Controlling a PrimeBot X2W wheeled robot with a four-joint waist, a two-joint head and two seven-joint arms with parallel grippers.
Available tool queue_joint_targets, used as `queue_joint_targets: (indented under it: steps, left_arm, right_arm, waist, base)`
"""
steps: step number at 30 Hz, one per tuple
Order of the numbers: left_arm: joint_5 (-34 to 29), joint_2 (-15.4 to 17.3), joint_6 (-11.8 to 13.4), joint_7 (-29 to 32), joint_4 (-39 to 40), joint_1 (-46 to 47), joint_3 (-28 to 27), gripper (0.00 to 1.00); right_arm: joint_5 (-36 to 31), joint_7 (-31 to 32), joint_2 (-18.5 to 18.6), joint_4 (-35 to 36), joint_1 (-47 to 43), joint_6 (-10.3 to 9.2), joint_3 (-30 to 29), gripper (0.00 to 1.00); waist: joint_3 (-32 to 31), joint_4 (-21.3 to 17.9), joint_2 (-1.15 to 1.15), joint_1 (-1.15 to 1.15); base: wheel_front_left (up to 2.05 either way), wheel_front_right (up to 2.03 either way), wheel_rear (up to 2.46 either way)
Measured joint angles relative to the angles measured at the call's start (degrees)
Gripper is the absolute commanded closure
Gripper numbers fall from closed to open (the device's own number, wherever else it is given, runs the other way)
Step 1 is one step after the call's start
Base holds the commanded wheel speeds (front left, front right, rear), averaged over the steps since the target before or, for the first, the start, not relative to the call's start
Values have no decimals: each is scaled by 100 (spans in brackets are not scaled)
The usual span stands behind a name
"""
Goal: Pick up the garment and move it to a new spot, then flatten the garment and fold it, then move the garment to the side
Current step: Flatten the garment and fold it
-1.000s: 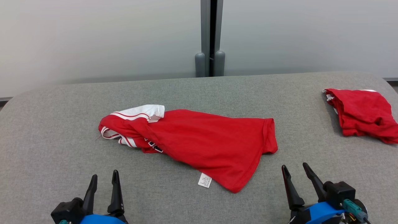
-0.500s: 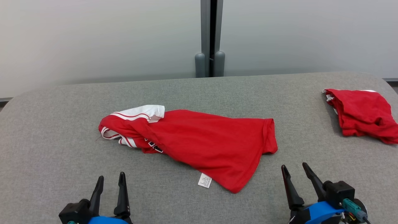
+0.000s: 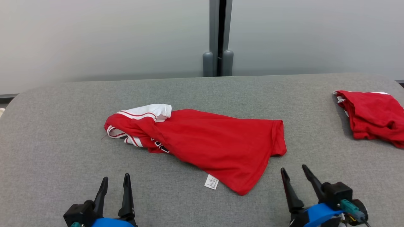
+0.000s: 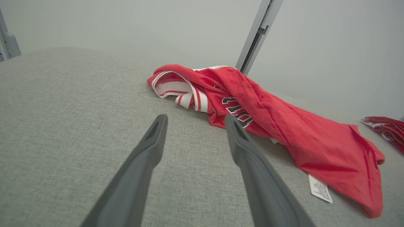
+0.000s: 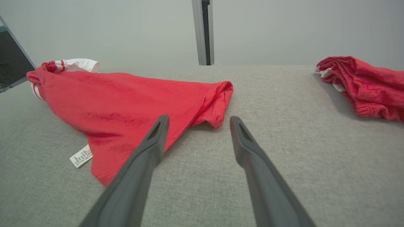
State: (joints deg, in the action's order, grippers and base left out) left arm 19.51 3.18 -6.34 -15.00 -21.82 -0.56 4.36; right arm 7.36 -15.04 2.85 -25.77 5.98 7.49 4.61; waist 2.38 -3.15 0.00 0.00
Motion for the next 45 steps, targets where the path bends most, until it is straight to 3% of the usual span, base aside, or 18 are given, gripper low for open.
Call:
queue_joint_targets:
  steps: [13,19,20,21,22,23,29,39,45]
  left_arm:
    - [-87,-18,1,0,20,202,10,0]
    - [-83,-20,18,0,26,247,-16,0]
    - [-83,-20,18,0,29,251,-23,0]
    - [-83,-19,19,0,30,254,-30,0]
    - [-83,-20,23,0,34,255,-31,0]
    - [-82,-20,26,0,40,255,-37,0]
    - [-74,-22,32,0,86,273,-79,0]
    - [-86,-25,31,0,194,446,81,0]
    - [-111,-26,31,-1,208,494,133,0]
  right_arm:
    - [44,824,-4,-1034,618,0,1552,0]
    - [-601,1123,-12,-1460,984,2,1593,0]
    - [-738,1150,-19,-1515,1038,5,1511,19]
    - [-890,1181,-21,-1543,1075,7,1445,57]
    - [-962,1194,-24,-1551,1094,7,1390,70]
    - [-996,1194,-31,-1549,1098,7,1324,99]
    - [-1444,1058,-18,-1298,1097,4,558,100]
    - [-2299,867,-12,230,822,2,-1143,100]
    - [-2444,862,-5,730,555,2,-1723,100]
  waist:
    - [210,408,0,0]
    - [350,647,0,0]
    - [371,672,0,0]
    - [390,692,0,0]
    - [406,708,0,0]
    - [422,715,0,0]
    - [489,553,0,1]
    - [553,83,0,1]
    - [594,-32,0,0]
  base:
    - [0,0,0]
    - [0,0,0]
    - [0,0,0]
    - [0,0,0]
    - [0,0,0]
    - [0,0,0]
    - [0,0,0]
    - [0,0,0]
    - [0,0,0]
